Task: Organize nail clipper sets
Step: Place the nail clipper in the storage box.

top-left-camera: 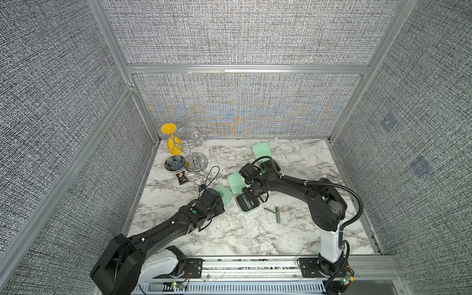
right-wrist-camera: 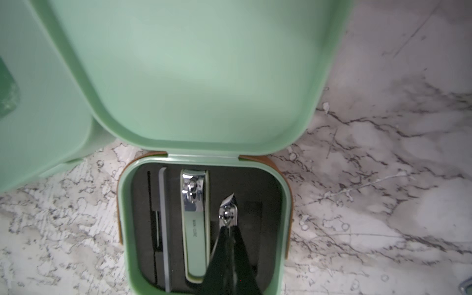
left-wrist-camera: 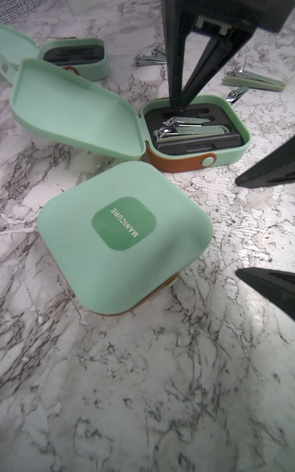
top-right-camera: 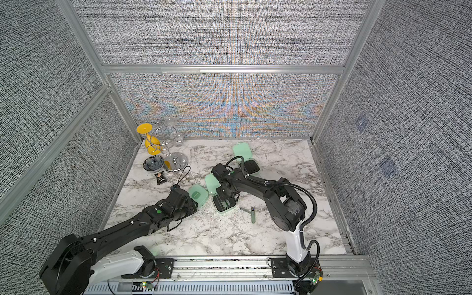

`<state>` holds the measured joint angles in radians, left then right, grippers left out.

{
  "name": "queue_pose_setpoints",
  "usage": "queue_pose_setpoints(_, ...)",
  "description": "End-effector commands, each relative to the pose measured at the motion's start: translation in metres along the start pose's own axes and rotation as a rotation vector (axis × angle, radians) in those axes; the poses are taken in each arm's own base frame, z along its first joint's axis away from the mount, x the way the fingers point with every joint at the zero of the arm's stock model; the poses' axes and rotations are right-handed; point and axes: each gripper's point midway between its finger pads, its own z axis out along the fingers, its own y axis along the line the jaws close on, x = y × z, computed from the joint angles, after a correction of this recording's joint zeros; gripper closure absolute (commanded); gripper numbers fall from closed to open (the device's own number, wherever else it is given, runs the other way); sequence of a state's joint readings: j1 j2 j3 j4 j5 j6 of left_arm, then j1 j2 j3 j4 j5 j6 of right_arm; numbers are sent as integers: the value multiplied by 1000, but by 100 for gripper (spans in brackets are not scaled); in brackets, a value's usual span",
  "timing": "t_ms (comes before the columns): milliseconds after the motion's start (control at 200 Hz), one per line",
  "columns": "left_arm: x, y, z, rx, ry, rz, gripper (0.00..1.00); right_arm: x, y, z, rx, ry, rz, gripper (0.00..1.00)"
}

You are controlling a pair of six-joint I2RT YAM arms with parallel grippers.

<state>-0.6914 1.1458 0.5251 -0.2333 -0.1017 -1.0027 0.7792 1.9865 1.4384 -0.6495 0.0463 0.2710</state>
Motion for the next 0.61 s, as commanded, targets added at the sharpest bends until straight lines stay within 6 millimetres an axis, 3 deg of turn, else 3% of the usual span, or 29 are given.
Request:
queue_pose_setpoints(0, -2, -2, 0, 10, -10, -1, 47, 1, 2, 4, -6, 12, 2, 98)
queue_pose_setpoints(600, -1, -1, 0, 7, -10, -2, 47, 17, 2, 21, -12, 55, 26, 98)
